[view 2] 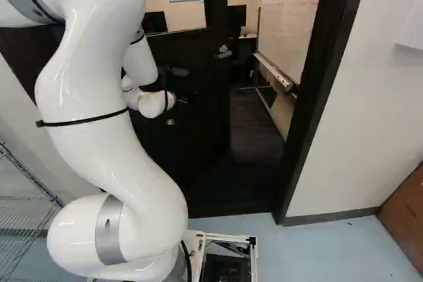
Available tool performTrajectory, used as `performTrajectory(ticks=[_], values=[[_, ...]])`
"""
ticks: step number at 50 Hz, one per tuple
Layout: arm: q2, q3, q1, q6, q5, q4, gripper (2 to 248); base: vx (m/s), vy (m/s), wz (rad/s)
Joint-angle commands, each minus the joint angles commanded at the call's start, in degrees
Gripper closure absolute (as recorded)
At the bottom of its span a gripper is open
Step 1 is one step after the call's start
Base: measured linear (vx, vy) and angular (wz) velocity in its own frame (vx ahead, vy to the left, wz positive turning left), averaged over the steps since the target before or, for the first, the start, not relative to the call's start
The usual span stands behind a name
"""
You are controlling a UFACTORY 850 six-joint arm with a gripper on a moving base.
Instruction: Open the door and move inside
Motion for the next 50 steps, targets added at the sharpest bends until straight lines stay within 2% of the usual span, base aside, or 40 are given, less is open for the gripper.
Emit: performTrajectory(ticks=[50], values=[[-5.88, -7.29, 3.33, 0.0, 0.0, -0.19, 3, 0.0, 0.0, 0.0]])
